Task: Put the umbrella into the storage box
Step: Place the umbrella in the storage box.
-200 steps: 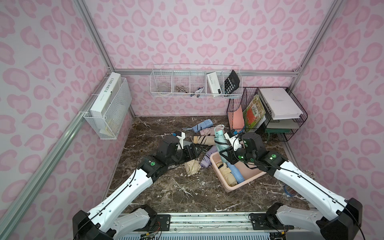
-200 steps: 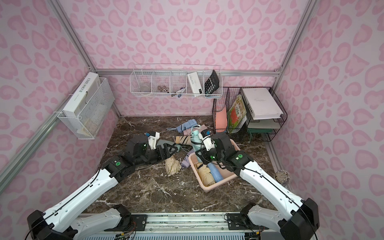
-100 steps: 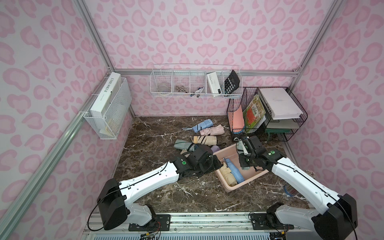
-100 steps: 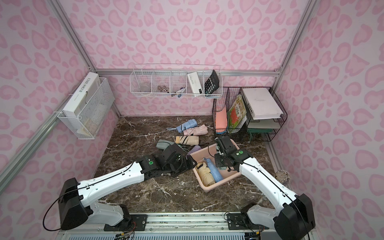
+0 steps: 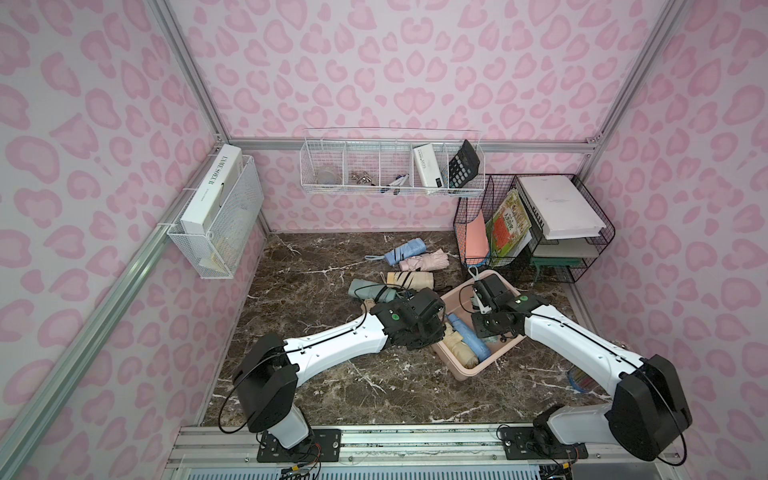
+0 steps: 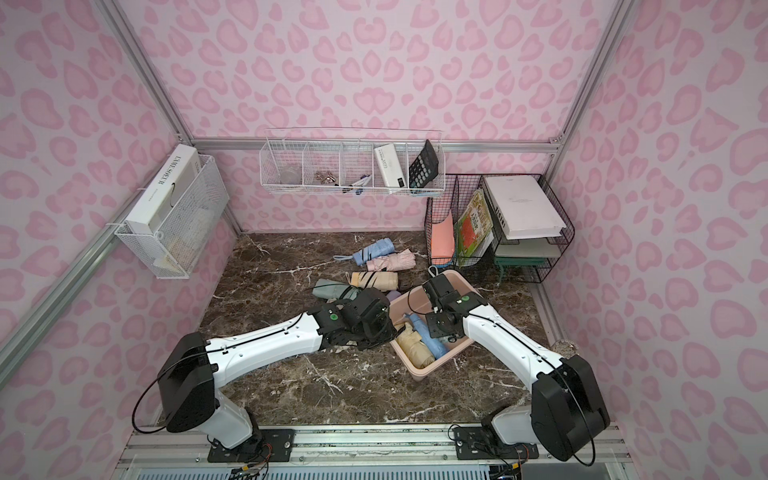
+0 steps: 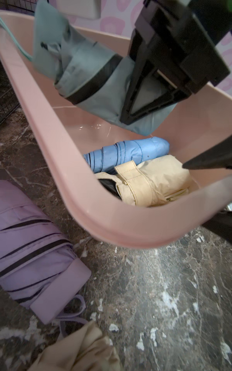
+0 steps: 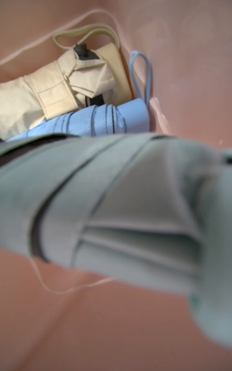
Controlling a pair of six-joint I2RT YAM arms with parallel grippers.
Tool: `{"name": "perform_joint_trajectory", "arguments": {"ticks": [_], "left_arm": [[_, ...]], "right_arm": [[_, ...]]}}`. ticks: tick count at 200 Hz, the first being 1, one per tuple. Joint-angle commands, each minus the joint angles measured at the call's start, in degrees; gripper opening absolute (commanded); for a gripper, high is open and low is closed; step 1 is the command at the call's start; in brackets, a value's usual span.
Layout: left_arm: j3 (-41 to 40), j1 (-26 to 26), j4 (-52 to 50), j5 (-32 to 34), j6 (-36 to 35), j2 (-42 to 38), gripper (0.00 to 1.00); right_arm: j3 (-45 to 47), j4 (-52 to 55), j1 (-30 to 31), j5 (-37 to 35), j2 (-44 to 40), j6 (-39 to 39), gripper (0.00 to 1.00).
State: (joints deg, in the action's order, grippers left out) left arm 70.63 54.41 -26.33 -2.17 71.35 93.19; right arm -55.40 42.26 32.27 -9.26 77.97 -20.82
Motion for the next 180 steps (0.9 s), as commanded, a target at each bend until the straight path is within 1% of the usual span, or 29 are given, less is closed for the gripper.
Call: {"name": "perform_joint_trajectory", "arguments": {"ticks": [1,13,31,46,66,92,103,111,120,125,142,151,160,180], "left_arm": [[1.74,-1.23,-6.01,1.87,-6.14,1.20,0.19],[3.22,-2.18,-7.67,1.45,-8.95,1.80,0.13],[6.25,-3.41,-10.98,0.97,-14.23,2.87,0.07],[8.76,-4.19,-13.77,0.80,-18.55,3.81,0.05],[11.32,-4.96,-15.24,-0.92,-22.22,5.09,0.05],[12.35,-5.64,-16.10,-3.70,-24.23,6.84,0.04],[12.35,-6.05,-15.95,-4.85,-24.18,7.23,0.04],[12.35,-6.31,-15.81,-5.63,-24.24,7.43,0.06],[12.36,-6.61,-15.64,-6.31,-24.07,7.68,0.10],[12.37,-6.78,-15.52,-6.66,-23.90,7.70,0.12],[12.34,-7.25,-15.22,-7.59,-23.30,7.86,0.20],[12.41,-7.52,-15.07,-7.92,-23.03,7.80,0.26],[12.34,-7.58,-14.74,-8.08,-22.76,7.67,0.32],[12.39,-7.99,-14.24,-8.64,-22.49,7.17,0.42]], "right_arm": [[-0.29,0.65,1.58,1.17,-0.76,-3.03,0.26],[-0.16,1.81,2.74,1.13,-1.19,-4.13,0.26],[0.12,2.69,3.39,1.69,-1.86,-5.21,0.26],[-0.12,4.00,3.40,1.79,-2.20,-6.02,0.27],[1.05,3.97,3.38,2.32,-2.83,-6.90,0.28],[3.32,2.29,3.40,4.34,-2.57,-8.89,0.31],[4.18,1.43,3.32,4.37,-2.70,-9.73,0.34],[4.82,0.40,3.27,4.41,-2.83,-10.12,0.41],[5.12,-0.53,3.08,4.27,-2.81,-10.83,0.55],[5.05,-0.81,3.07,4.01,-2.64,-11.17,0.61],[3.83,-0.36,3.13,3.36,-2.09,-12.04,0.75],[2.73,0.67,3.08,2.55,-2.16,-12.38,0.79],[1.84,1.50,3.13,1.88,-2.90,-12.56,0.81],[-1.15,2.70,3.06,1.47,-5.53,-12.38,0.82]]}}
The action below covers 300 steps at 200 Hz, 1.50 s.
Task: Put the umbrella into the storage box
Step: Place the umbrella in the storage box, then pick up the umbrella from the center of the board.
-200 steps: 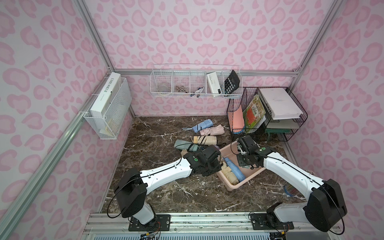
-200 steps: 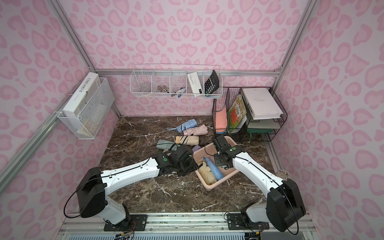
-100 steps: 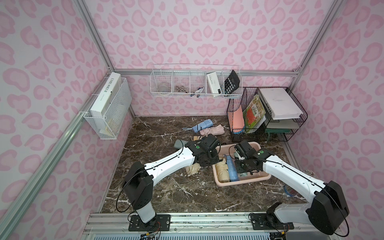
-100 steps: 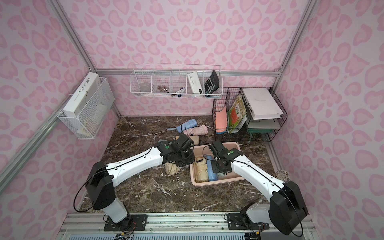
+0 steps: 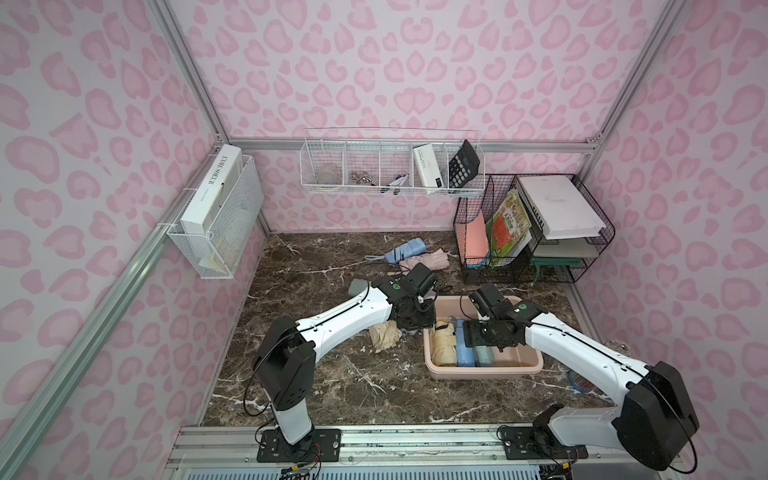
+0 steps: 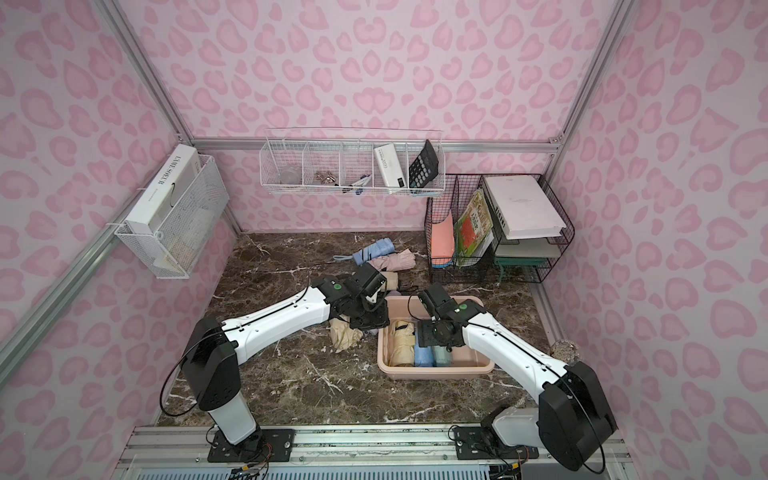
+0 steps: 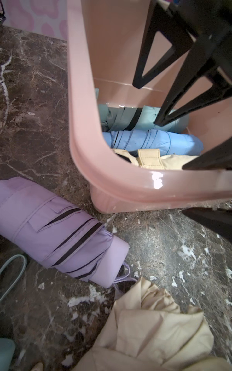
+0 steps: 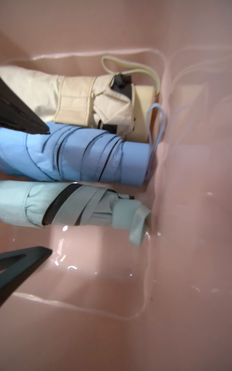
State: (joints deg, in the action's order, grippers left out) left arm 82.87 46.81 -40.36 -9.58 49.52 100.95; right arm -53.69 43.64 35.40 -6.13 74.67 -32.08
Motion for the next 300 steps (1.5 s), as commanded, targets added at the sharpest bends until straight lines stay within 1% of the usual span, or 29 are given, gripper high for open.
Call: {"name": "perform_joint_trajectory", "arguments": {"ticks": [1,20,28,31,38,56,71,87,113,129,146,159,184,216,232,254,288,300], "left_arm": [[0.17,-0.39,-0.18,-1.18,-0.65,-0.67,0.42],[0.18,-0.83,-0.12,0.11,-0.65,-2.69,0.55],[0.15,-1.11,-0.47,1.04,-0.56,-3.84,0.60],[1.64,-1.15,-0.71,1.51,-0.54,-4.40,0.61],[1.97,-1.41,-1.38,2.47,-0.56,-5.56,0.64],[1.53,-1.94,-3.99,6.86,-0.19,-9.43,0.73],[0.89,-2.24,-7.14,12.16,1.12,-12.88,0.80],[-4.23,-2.29,-8.71,18.03,1.00,-16.52,0.89],[-10.19,-4.68,-12.19,20.45,3.24,-20.34,0.98],[-14.09,-7.38,-13.07,20.23,5.16,-21.70,0.99],[-17.40,-11.02,-12.74,19.55,6.64,-23.88,0.98],[-19.24,-13.57,-12.73,20.42,6.99,-26.32,0.99],[-22.14,-20.03,-15.26,22.22,6.66,-31.75,0.99],[-25.18,-25.65,-19.35,24.50,5.85,-38.65,0.98],[-26.06,-27.11,-21.39,25.29,6.32,-41.36,0.98],[-26.75,-27.53,-23.42,25.82,7.07,-44.46,0.98],[-27.76,-27.48,-25.70,25.93,8.04,-47.91,0.98],[-27.96,-27.49,-26.16,26.02,8.06,-48.84,0.98]], "right_arm": [[-3.10,1.34,-0.02,-1.58,-2.41,-1.09,0.82],[-6.20,-0.28,-0.05,1.54,-5.05,2.17,0.81],[-6.97,-2.41,-0.02,3.08,-6.22,3.09,0.81],[-7.11,-3.20,-0.06,3.56,-6.67,3.43,0.81],[-7.47,-5.89,-0.01,4.94,-7.64,4.18,0.81],[-7.20,-14.55,0.00,10.15,-9.45,7.50,0.81],[-6.68,-21.90,0.46,15.26,-9.43,10.67,0.81],[-6.50,-26.19,1.31,18.63,-7.69,12.84,0.81],[-8.12,-27.99,2.59,21.88,-2.98,15.38,0.81],[-10.95,-27.48,4.45,22.45,1.43,17.92,0.82],[-15.51,-26.13,7.62,22.83,8.04,19.87,0.83],[-19.82,-24.42,10.52,21.29,13.45,20.70,0.84],[-28.33,-20.54,14.44,18.29,23.50,19.51,0.86],[-36.08,-16.75,16.99,15.37,34.56,15.64,0.89],[-39.32,-15.45,18.22,12.25,39.27,15.07,0.91],[-44.35,-12.72,19.45,9.25,45.08,14.13,0.93],[-48.48,-11.55,20.54,7.83,50.66,13.53,0.93],[-49.95,-10.49,20.98,6.96,52.62,13.12,0.92]]}}
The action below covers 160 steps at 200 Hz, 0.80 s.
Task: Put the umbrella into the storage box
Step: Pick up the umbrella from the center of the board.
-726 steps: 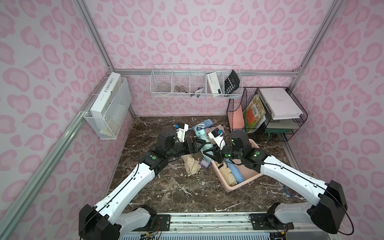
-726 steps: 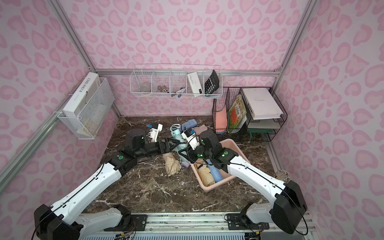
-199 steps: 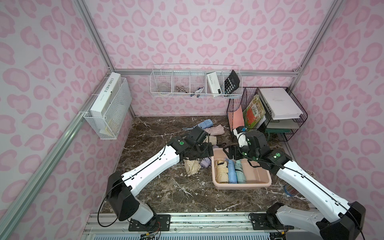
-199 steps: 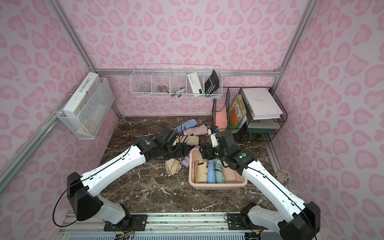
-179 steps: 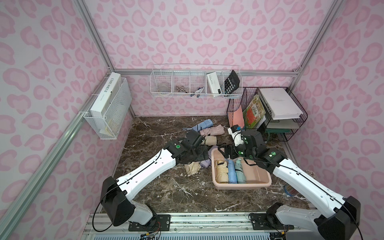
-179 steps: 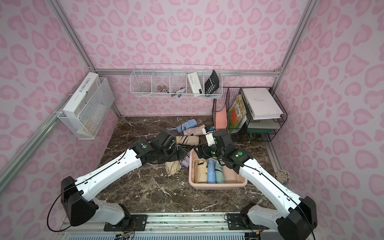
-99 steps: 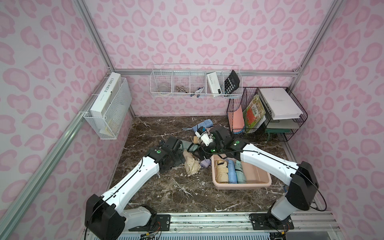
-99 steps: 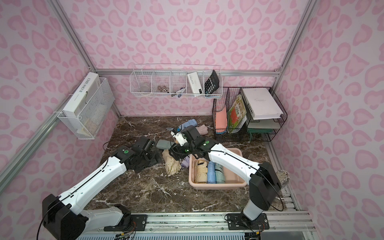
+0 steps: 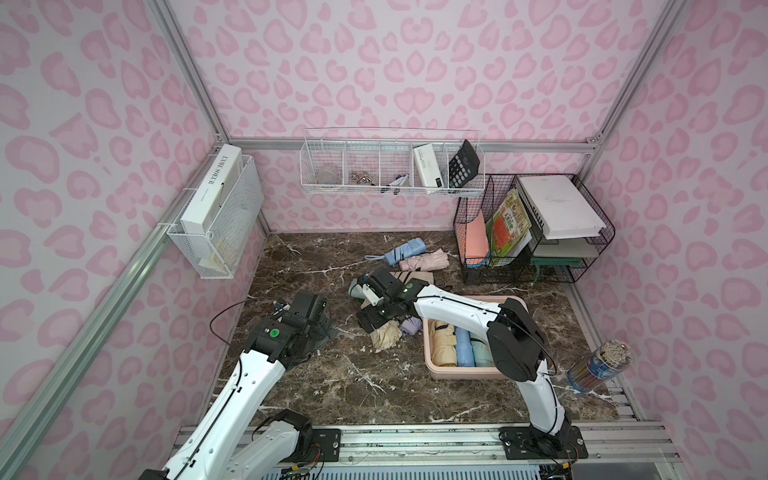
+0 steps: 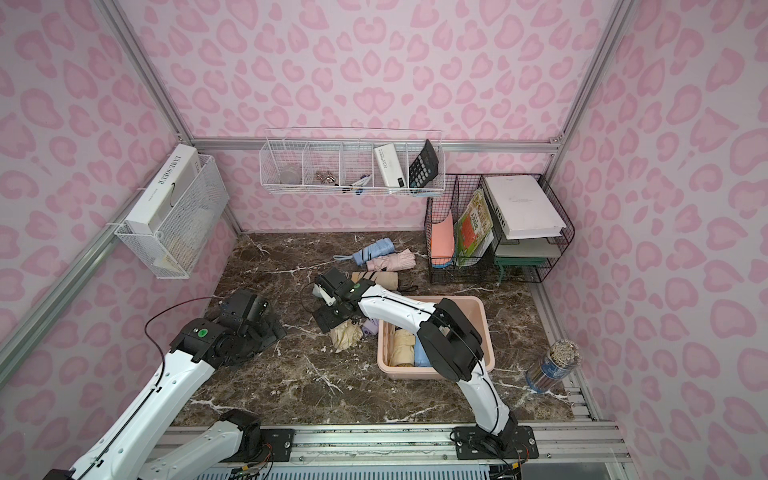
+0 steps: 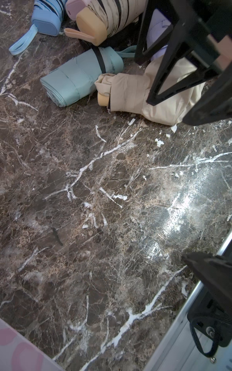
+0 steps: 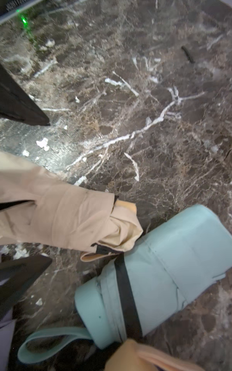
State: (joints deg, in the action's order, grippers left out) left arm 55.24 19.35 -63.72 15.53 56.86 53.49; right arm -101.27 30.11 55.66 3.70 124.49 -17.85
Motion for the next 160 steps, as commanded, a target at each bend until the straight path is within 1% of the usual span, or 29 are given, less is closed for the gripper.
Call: {"name": "perform_joint_trajectory", "arguments": {"ticks": [1,42,61,80,104,135,160], "left_arm": [[-0.41,-0.03,-2.84,0.91,0.76,-1.47,0.98],[-0.31,-0.10,-3.07,0.21,0.54,-2.71,0.98],[0.01,-0.09,-2.93,0.04,0.18,-2.53,0.98],[0.52,-0.06,-2.99,0.12,-0.49,-2.70,0.97],[0.84,-0.04,-3.07,0.51,-1.11,-2.87,0.97],[1.26,-0.08,-2.45,0.38,-2.07,-2.94,0.97],[1.66,-0.11,-0.99,-0.05,-3.47,-2.93,0.96]], "right_arm": [[-2.44,3.12,0.70,-2.94,2.97,-1.12,0.92],[-6.42,5.37,1.30,-6.46,8.10,-2.41,0.84],[-8.04,6.18,1.46,-7.00,9.83,-2.76,0.77],[-9.00,6.86,1.77,-7.08,10.51,-3.07,0.67],[-8.93,6.90,2.03,-7.38,9.52,-3.37,0.54],[-8.92,7.05,2.18,-6.30,6.74,-4.36,0.41],[-8.26,7.57,2.17,-5.20,1.56,-5.26,0.36]]}}
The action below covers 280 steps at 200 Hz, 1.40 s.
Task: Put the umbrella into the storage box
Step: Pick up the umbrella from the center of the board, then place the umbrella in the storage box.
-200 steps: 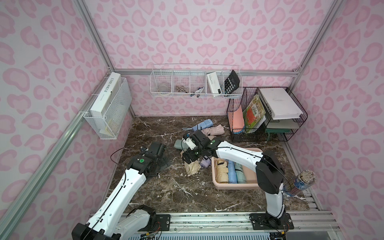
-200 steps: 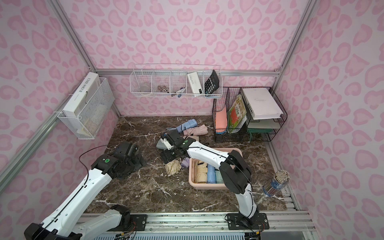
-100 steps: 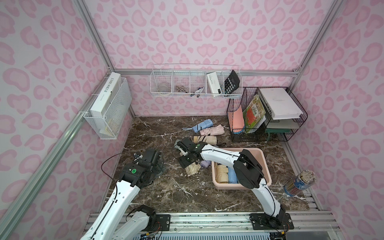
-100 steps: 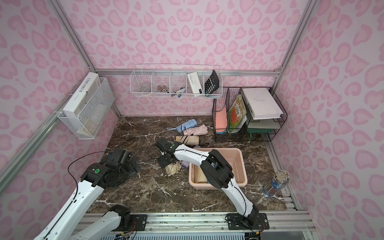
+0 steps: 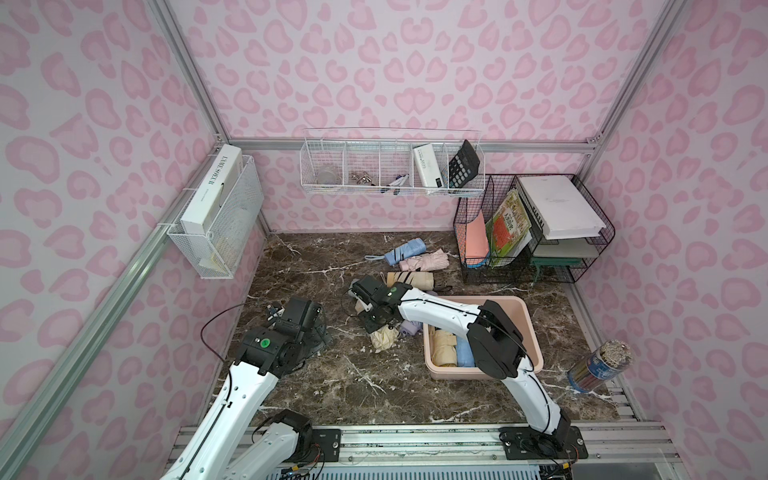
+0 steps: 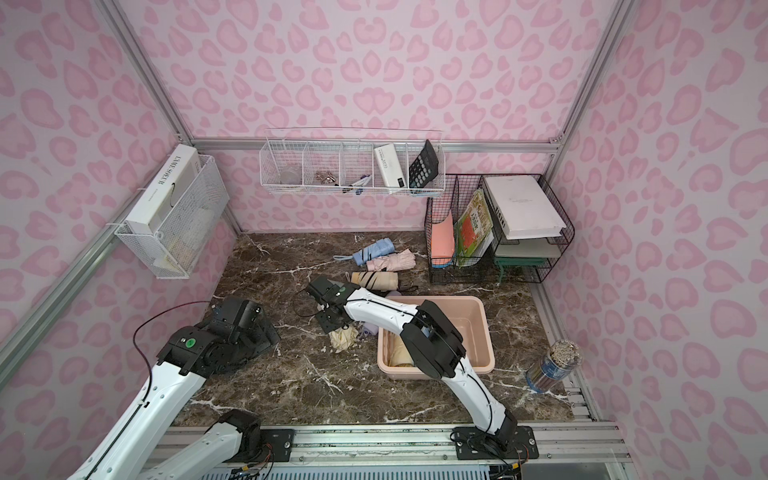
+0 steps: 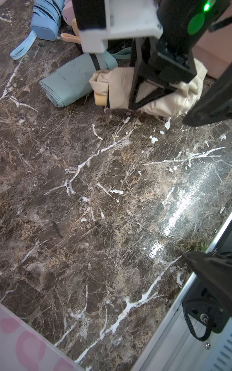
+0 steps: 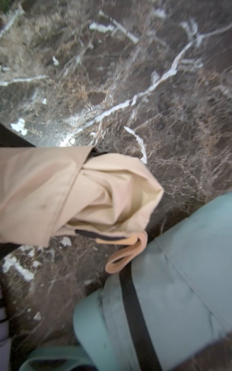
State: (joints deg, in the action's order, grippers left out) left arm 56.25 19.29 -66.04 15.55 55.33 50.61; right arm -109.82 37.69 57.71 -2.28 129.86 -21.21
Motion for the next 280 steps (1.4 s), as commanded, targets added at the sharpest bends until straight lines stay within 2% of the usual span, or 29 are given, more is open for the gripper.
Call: {"name": "perform_joint_trajectory", "arguments": {"ticks": [1,56,107,145,174,207,265,280], "left_arm": [[0.68,0.00,1.43,-0.12,-1.96,-0.01,0.96],[0.15,-0.01,11.31,-4.57,-6.60,1.11,0.94],[0.82,0.04,17.11,-11.38,-6.46,7.75,0.94],[1.49,-0.03,21.34,-13.48,-7.37,12.93,0.93],[2.85,-0.03,22.51,-14.05,-7.95,16.01,0.94],[3.75,0.03,23.07,-15.32,-7.54,18.55,0.94],[3.43,-0.02,24.21,-16.17,-5.57,21.42,0.94],[3.40,-0.02,24.74,-16.08,-5.42,22.11,0.94]], "right_arm": [[0.34,0.04,0.12,0.83,-4.04,-1.98,0.35],[6.88,7.05,-0.30,-1.86,-18.99,-4.27,0.34],[19.64,17.49,-2.47,-12.60,-36.54,-10.80,0.34],[31.00,21.10,-8.66,-16.61,-48.22,-13.76,0.34],[41.39,18.27,-15.78,-17.83,-55.47,-11.06,0.34],[48.23,14.51,-23.47,-15.26,-58.14,-9.48,0.33],[54.55,10.78,-29.81,-14.92,-52.92,-7.89,0.34],[56.25,8.52,-30.29,-14.37,-52.71,-7.78,0.37]]}}
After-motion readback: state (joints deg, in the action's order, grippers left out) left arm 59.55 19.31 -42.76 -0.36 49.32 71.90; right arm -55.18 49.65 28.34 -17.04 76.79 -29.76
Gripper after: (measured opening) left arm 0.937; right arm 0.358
